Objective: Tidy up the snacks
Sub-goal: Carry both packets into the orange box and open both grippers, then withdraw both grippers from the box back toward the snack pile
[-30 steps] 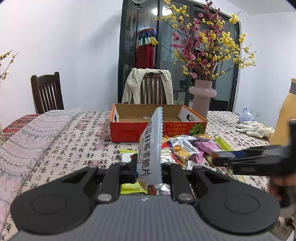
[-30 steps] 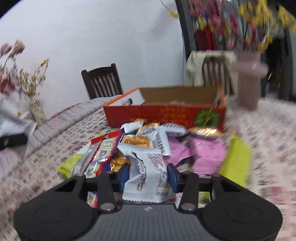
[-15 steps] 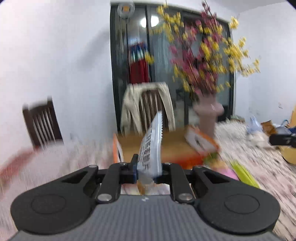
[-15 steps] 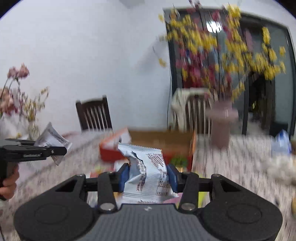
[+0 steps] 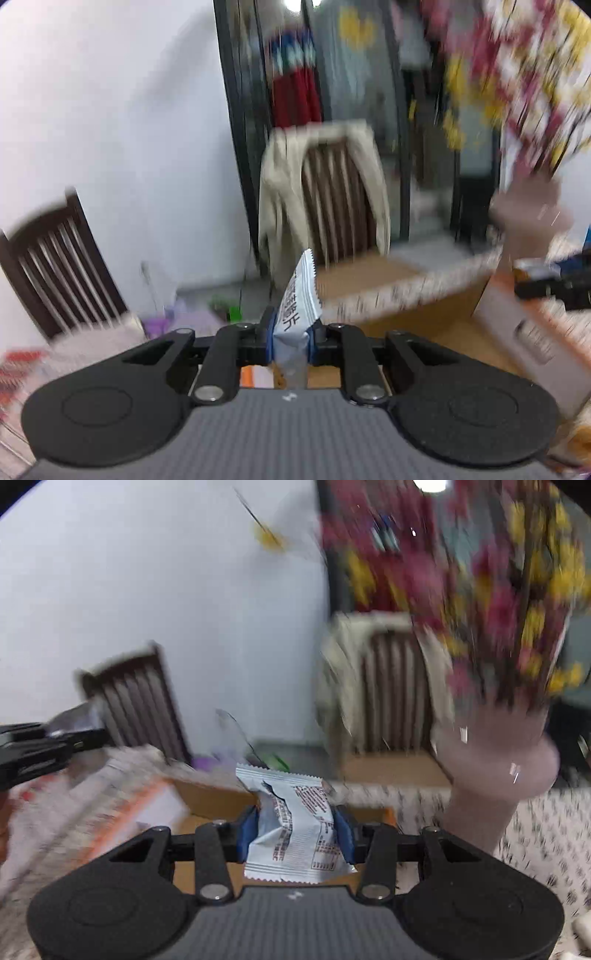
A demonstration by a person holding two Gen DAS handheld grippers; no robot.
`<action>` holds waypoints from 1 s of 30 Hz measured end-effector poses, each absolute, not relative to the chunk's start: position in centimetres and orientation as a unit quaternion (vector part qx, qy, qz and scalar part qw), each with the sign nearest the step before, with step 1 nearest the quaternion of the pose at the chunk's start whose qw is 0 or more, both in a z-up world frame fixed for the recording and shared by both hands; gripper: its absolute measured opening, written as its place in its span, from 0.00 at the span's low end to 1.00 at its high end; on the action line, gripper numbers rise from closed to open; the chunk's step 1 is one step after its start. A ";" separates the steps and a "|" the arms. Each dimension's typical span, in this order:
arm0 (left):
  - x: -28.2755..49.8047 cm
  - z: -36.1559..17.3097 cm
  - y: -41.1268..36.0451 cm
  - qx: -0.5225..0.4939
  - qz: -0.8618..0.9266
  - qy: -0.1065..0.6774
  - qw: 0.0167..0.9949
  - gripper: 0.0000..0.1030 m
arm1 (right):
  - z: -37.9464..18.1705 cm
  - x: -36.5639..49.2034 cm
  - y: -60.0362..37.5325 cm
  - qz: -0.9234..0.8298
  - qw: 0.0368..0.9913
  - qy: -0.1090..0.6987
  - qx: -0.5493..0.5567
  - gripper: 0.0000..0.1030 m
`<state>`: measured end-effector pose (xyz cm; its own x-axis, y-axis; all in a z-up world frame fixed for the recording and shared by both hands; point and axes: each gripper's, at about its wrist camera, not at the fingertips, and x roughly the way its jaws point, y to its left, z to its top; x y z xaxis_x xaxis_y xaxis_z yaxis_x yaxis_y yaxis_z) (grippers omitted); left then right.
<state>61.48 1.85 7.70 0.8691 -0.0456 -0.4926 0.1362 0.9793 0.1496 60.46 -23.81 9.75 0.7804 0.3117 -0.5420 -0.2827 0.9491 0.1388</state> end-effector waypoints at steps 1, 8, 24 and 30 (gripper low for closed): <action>62.7 6.4 1.7 0.094 -0.047 0.268 0.958 0.16 | 8.4 62.2 -23.4 0.143 0.941 0.306 0.012 0.42; 66.2 2.8 1.6 0.081 -0.041 0.313 0.946 0.28 | 3.0 67.4 -19.5 0.109 0.930 0.338 -0.094 0.42; 58.1 9.1 3.9 0.036 -0.048 0.263 0.963 0.86 | 7.2 62.7 -20.1 0.128 0.940 0.298 -0.103 0.81; 50.2 13.0 4.8 0.030 -0.017 0.218 0.975 0.90 | 10.8 55.9 -21.3 0.144 0.946 0.273 -0.094 0.84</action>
<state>50.20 4.82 12.98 0.9040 -0.0202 -0.4271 0.0463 0.9976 0.0509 55.88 -21.31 10.85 0.8091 0.2217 -0.5442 -0.3240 0.9409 -0.0985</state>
